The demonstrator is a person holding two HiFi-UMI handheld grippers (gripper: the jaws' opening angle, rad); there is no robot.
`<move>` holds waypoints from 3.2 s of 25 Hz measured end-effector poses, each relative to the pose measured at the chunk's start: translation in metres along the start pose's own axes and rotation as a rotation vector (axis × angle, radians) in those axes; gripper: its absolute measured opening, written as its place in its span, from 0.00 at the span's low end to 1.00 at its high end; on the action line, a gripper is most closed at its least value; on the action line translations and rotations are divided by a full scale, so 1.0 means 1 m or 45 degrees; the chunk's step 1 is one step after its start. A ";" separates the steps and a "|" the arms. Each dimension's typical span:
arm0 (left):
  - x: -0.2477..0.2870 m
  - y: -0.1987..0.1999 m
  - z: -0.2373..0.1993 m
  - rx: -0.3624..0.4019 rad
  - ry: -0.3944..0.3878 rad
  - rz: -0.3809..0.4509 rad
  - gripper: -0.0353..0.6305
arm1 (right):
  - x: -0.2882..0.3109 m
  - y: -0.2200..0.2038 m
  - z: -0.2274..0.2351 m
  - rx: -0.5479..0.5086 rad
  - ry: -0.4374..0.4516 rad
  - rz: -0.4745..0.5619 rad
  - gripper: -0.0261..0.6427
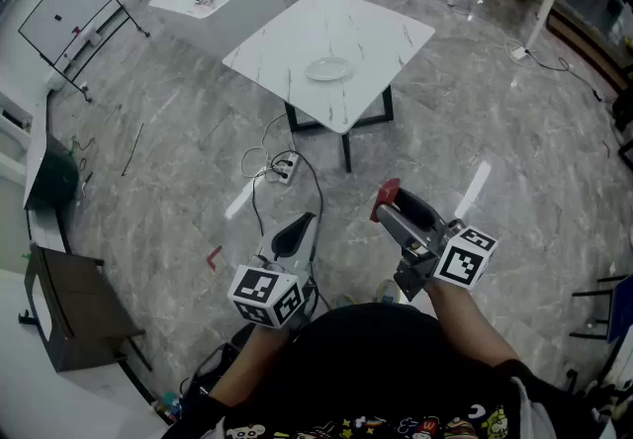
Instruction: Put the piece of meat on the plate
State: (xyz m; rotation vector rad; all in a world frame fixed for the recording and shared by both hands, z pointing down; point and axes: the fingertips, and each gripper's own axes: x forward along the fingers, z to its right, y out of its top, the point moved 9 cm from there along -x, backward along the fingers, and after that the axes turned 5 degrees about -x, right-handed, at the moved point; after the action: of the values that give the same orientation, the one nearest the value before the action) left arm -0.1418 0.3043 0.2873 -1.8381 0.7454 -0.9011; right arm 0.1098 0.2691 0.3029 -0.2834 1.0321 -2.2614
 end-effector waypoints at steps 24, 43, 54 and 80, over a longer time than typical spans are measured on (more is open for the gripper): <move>0.070 -0.016 0.056 0.007 0.009 -0.020 0.08 | -0.044 0.031 0.057 0.028 0.061 -0.052 0.48; 0.103 -0.033 0.065 -0.031 -0.009 -0.022 0.08 | -0.059 0.034 0.081 0.042 0.011 -0.061 0.48; 0.135 -0.024 0.054 -0.033 -0.027 -0.044 0.08 | -0.045 0.047 0.102 0.056 -0.010 -0.060 0.48; 0.213 0.013 -0.049 -0.093 -0.026 -0.071 0.08 | 0.071 0.071 0.166 0.094 -0.071 -0.146 0.48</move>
State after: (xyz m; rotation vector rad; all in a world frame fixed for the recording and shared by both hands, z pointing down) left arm -0.0677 0.1076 0.3473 -1.9379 0.7254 -0.9001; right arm 0.1586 0.0898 0.3578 -0.3804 0.9228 -2.3743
